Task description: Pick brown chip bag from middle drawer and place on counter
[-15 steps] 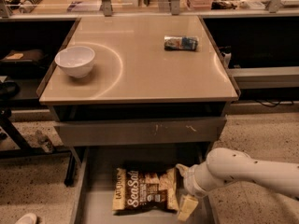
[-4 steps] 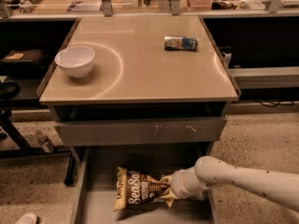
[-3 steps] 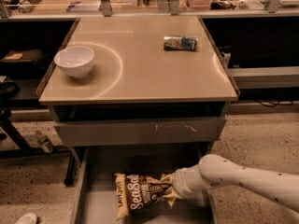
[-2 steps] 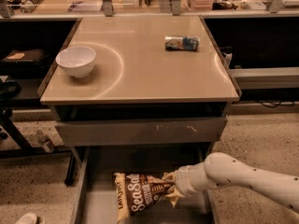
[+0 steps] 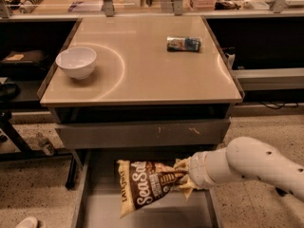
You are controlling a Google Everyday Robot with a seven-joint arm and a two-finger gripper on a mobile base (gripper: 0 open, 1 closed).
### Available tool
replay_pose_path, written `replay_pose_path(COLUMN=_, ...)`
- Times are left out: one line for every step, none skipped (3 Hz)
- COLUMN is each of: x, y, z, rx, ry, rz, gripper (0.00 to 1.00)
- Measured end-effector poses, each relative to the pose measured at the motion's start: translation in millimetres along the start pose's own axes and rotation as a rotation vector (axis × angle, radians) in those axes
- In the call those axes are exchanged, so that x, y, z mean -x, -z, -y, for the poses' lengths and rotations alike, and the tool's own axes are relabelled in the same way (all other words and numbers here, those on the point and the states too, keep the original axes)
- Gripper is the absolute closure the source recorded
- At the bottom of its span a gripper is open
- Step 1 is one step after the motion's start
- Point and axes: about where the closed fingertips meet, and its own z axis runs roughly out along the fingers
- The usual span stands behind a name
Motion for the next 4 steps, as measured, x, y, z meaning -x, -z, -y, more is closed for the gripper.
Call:
replay_pose_path(x=42, y=75, z=33, rx=-0.054, ry=0.036, rz=-0.093, gripper=1.0)
replay_pose_path(x=42, y=74, z=33, rx=-0.053, ry=0.036, rz=-0.093, gripper=1.0)
replay_pose_path(x=46, y=79, z=34, rx=-0.058, ry=0.053, rz=-0.104, gripper=1.0)
replay_pose_path(x=65, y=119, z=56, rx=-0.113, ry=0.092, rz=-0.106, gripper=1.0)
